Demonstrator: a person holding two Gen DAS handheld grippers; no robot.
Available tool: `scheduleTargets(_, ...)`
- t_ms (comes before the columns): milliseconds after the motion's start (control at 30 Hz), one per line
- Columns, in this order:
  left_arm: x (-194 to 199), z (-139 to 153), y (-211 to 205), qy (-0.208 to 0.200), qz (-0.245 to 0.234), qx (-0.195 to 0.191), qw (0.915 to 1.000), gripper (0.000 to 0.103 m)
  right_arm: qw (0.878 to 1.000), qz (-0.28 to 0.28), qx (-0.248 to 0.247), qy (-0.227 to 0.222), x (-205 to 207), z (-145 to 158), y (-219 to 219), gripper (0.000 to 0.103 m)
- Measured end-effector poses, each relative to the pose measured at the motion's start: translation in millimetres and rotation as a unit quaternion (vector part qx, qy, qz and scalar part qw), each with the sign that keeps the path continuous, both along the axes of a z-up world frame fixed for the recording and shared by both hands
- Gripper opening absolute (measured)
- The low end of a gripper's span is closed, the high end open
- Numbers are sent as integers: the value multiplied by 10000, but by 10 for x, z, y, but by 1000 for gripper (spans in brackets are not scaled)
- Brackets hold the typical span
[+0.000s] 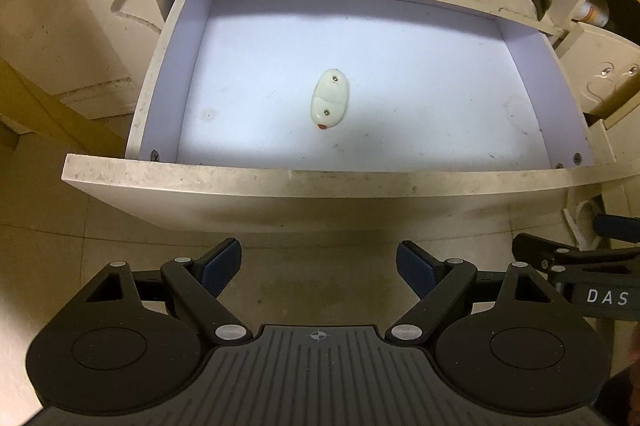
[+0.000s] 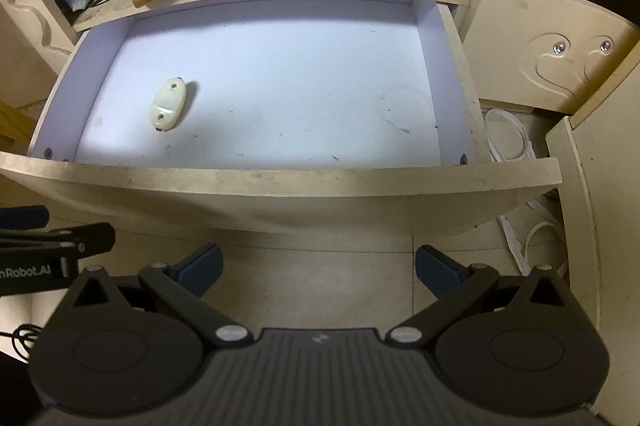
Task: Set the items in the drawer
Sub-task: 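Move both grippers to the front panel of the white drawer, then push the white drawer closed with both grippers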
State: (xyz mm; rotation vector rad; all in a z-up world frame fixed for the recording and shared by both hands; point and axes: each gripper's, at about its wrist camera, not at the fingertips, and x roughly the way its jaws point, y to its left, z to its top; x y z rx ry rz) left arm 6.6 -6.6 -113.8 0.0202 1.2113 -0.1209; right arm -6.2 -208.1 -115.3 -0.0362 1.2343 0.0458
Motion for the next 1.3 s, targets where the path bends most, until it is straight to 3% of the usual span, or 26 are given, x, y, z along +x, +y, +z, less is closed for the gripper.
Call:
scheduleTargets(900, 338, -104, -18, 34, 294, 45, 9996, 88, 9998, -156, -81, -126, 359, -113, 18, 103)
scheduleTargets(1300, 634, -86, -39, -166, 330, 27, 9993, 88, 9993, -159, -47, -324, 675, -115, 9, 103)
